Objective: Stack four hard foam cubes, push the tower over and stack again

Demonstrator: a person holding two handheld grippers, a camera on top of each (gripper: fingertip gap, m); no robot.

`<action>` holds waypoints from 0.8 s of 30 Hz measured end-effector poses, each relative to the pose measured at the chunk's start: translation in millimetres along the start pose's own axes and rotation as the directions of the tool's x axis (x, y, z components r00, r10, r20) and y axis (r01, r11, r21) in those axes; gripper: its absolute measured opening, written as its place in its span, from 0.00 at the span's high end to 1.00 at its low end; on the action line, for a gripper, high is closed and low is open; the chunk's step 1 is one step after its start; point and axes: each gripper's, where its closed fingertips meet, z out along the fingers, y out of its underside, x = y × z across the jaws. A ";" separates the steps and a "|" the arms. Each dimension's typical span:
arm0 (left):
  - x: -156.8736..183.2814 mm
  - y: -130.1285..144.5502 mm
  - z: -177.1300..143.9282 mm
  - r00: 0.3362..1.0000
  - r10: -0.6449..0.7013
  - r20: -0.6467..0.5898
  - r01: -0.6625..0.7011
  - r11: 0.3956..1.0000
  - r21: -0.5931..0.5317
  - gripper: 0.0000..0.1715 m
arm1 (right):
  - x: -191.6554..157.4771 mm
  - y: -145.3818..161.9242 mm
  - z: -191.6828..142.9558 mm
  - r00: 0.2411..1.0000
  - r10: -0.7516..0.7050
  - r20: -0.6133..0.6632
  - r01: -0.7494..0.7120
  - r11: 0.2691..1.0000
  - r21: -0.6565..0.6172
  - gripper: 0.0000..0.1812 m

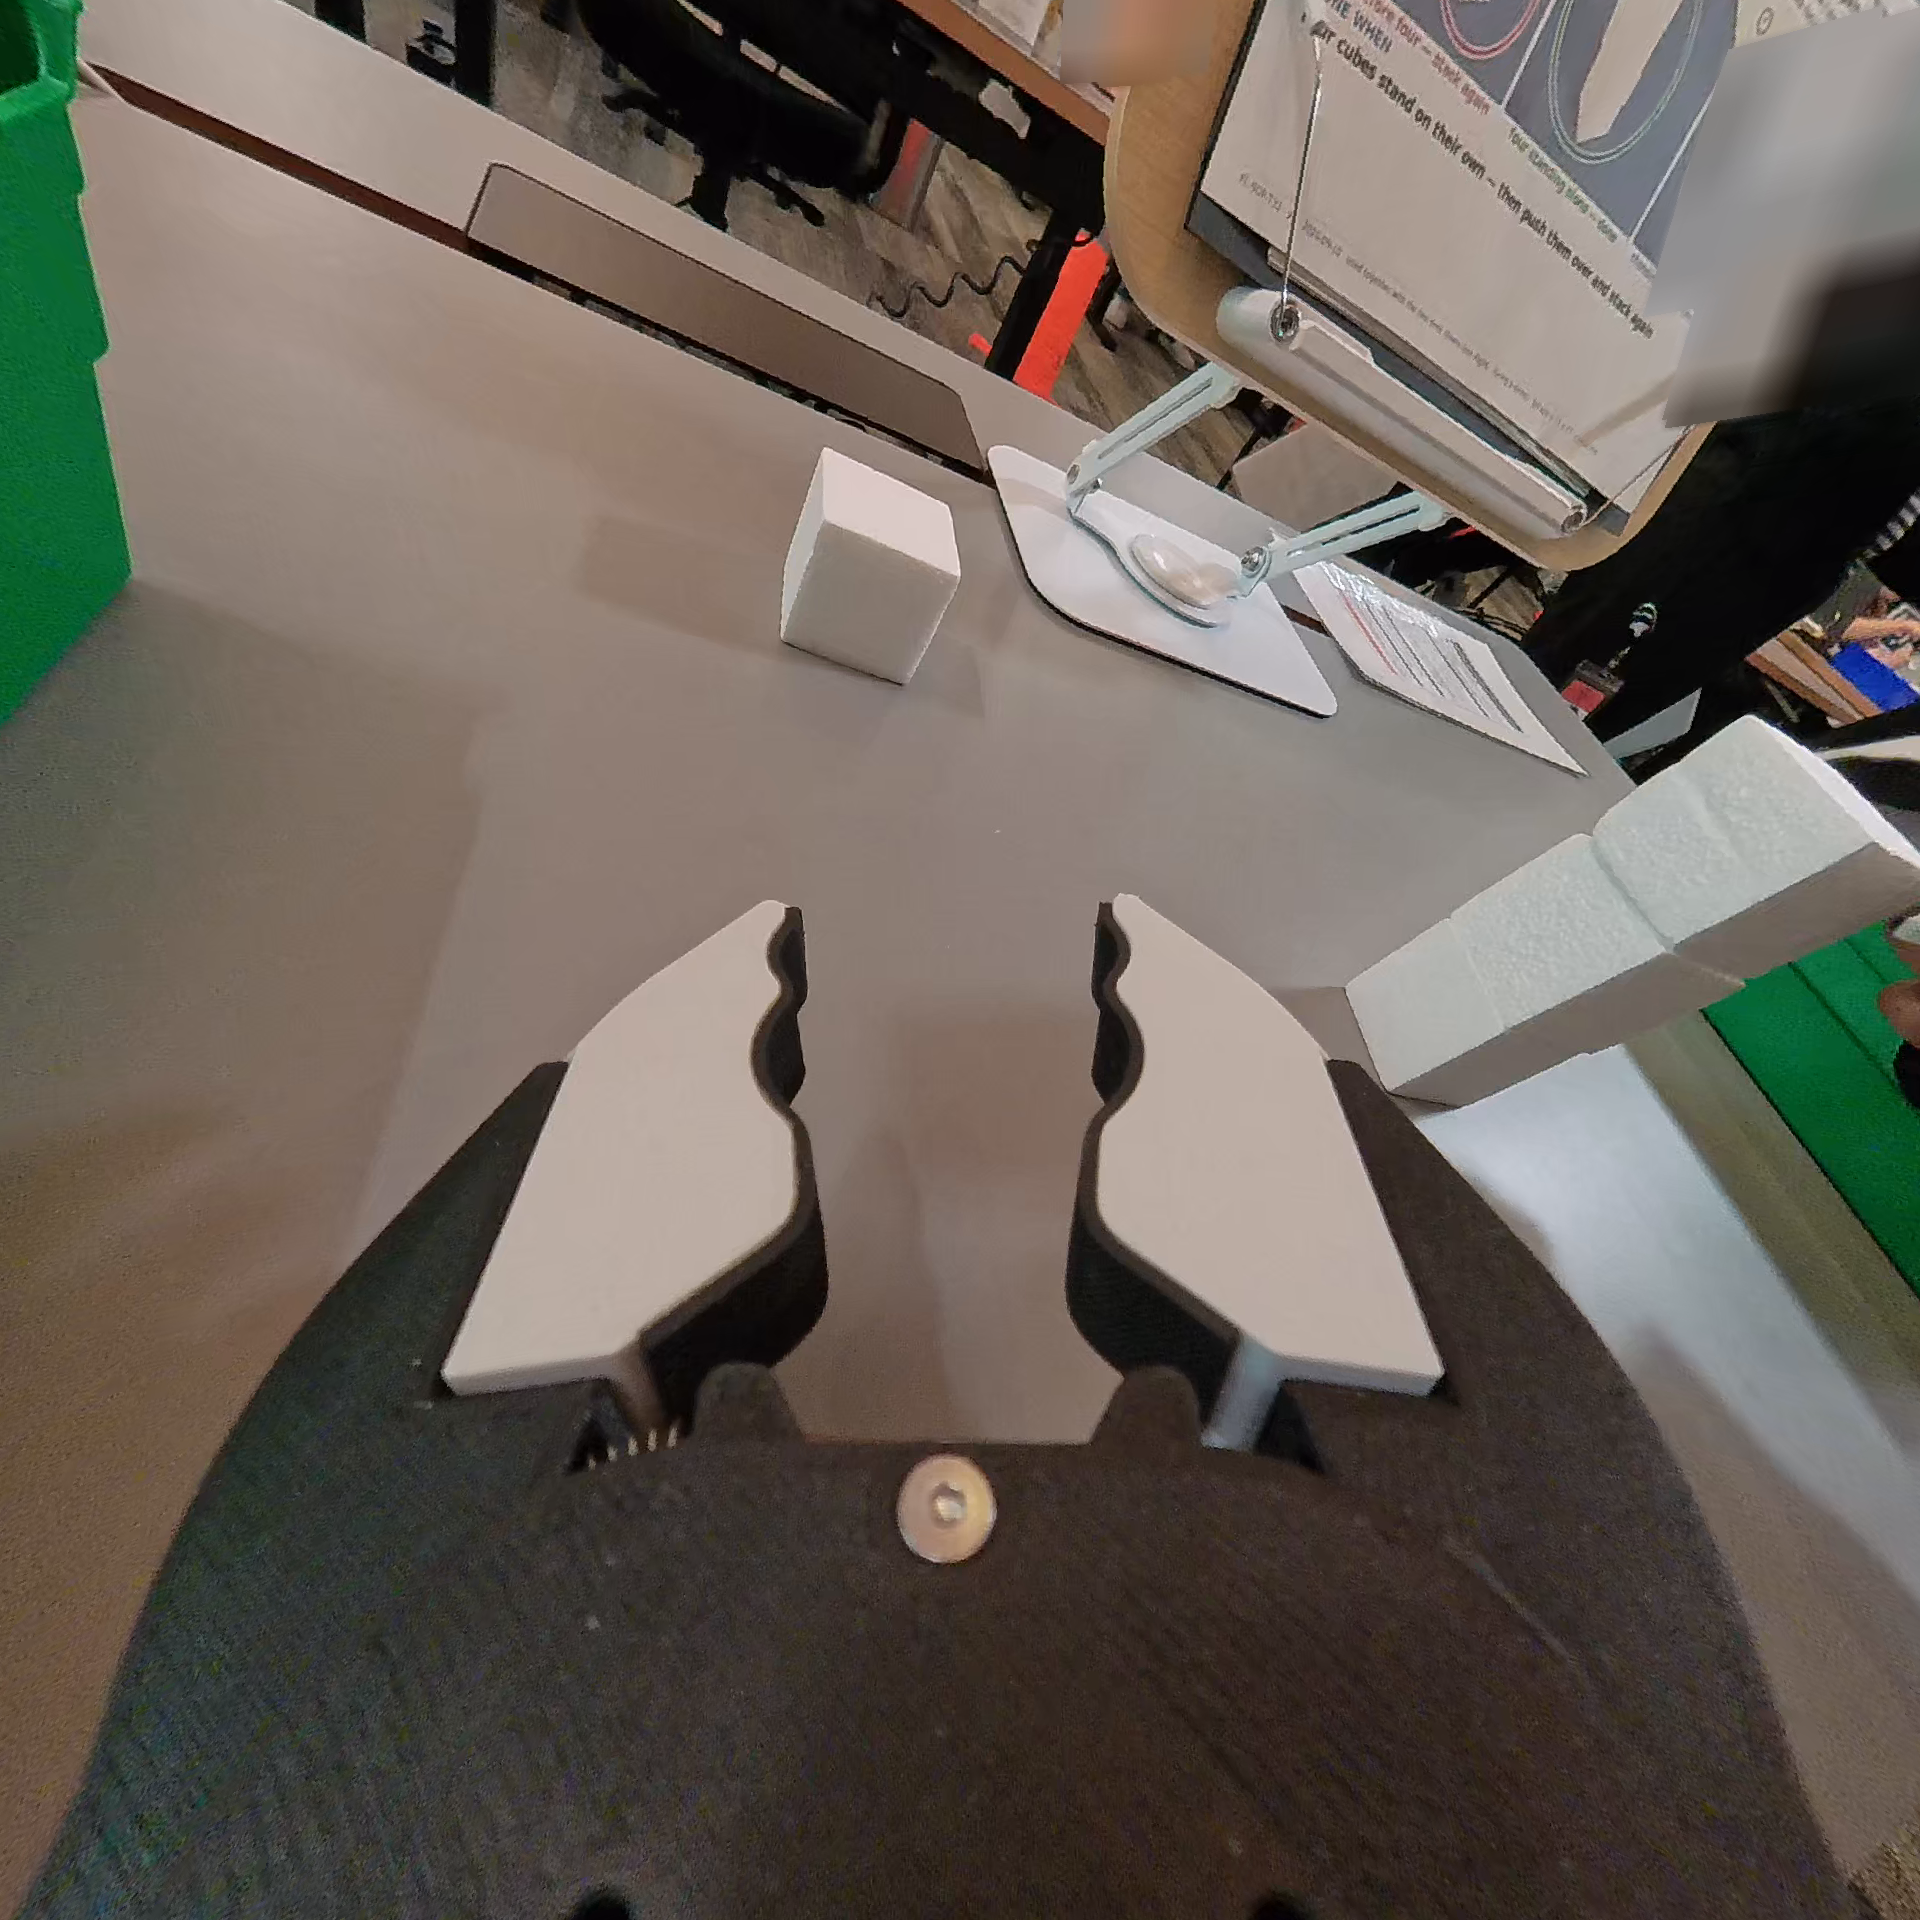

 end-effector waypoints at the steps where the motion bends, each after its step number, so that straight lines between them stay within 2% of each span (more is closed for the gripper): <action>1: 0.0 0.0 -0.1 1.000 0.000 0.000 0.000 1.000 0.000 0.69 | -0.8 -3.3 -2.6 1.000 0.001 0.008 -0.002 1.000 0.017 0.61; 5: 0.3 0.0 0.0 1.000 0.000 0.000 0.000 1.000 0.000 0.69 | -2.0 -29.2 -23.6 0.998 0.035 0.046 -0.042 0.988 0.152 0.60; 8: -0.7 -0.7 0.0 1.000 -0.001 0.008 0.001 1.000 0.004 0.69 | 4.8 -52.5 -39.4 0.998 0.064 0.016 -0.066 0.966 0.251 0.60; 10: -1.2 -1.9 -0.1 1.000 -0.002 0.015 0.002 1.000 0.010 0.69 | 10.5 -69.0 -40.5 0.997 0.042 -0.059 -0.026 0.968 0.250 0.59; 12: -0.7 -2.6 0.0 1.000 0.005 0.018 -0.005 1.000 0.014 0.69 | 4.8 -91.1 -30.2 0.995 -0.041 -0.094 0.060 0.974 0.219 0.58; 15: -0.6 -2.8 0.3 1.000 0.020 0.024 -0.021 1.000 0.013 0.69 | -15.0 -128.0 10.2 0.982 -0.184 -0.040 0.187 0.975 0.122 0.59; 19: 0.3 -3.9 -0.7 0.999 0.027 0.021 -0.027 0.999 0.020 0.69 | -24.6 -166.6 91.6 0.954 -0.297 0.041 0.298 0.954 -0.040 0.59; 22: -0.8 -4.6 -0.5 0.999 0.042 0.025 -0.042 0.999 0.020 0.69 | -22.3 -166.2 160.1 0.935 -0.331 0.127 0.351 0.914 -0.203 0.59; 24: 0.6 -4.5 -0.6 0.999 0.033 0.013 -0.033 0.999 0.021 0.69 | -8.6 -152.6 201.3 0.924 -0.350 0.151 0.381 0.867 -0.320 0.59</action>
